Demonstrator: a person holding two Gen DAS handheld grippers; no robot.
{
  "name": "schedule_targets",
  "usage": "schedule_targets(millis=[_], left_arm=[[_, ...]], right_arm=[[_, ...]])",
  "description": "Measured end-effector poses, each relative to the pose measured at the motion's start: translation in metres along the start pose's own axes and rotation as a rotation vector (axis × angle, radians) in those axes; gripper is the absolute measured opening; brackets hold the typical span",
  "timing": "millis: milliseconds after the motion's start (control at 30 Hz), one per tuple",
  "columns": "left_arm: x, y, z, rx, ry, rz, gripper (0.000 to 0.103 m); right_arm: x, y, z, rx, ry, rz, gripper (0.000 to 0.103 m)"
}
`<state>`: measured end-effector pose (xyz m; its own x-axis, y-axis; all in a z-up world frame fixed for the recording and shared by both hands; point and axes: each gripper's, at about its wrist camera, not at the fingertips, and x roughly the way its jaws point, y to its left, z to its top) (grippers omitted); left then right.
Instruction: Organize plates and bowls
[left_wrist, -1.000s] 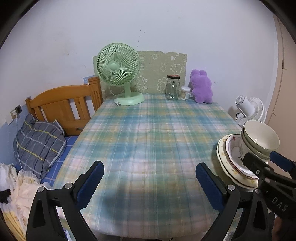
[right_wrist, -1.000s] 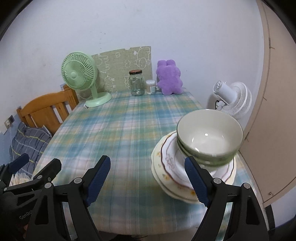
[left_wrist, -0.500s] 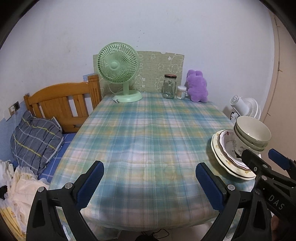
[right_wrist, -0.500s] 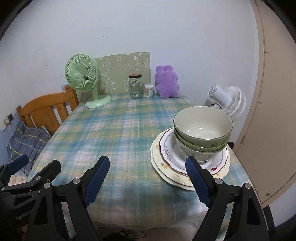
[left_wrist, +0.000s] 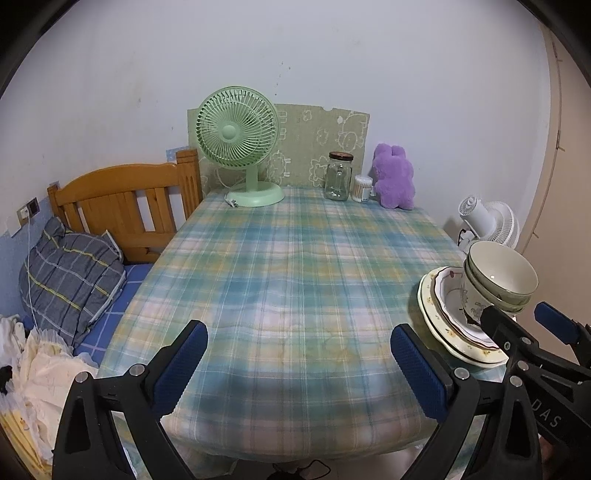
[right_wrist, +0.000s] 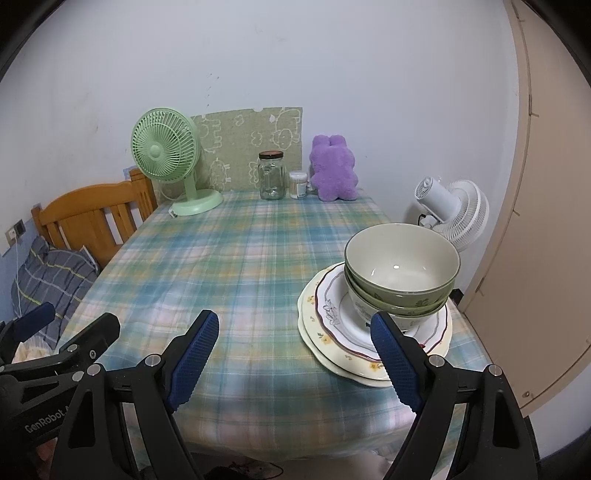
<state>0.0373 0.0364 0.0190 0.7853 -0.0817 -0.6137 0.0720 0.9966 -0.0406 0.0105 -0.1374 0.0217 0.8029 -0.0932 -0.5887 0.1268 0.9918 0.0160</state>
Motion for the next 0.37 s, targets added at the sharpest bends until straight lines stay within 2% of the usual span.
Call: schedule_targets(millis=[367], left_arm=[[-0.0054, -0.0009, -0.0015, -0.004, -0.008, 0.013, 0.100]], right_arm=[[-0.0012, -0.0027, -0.0056, 0.007, 0.010, 0.008, 0.086]])
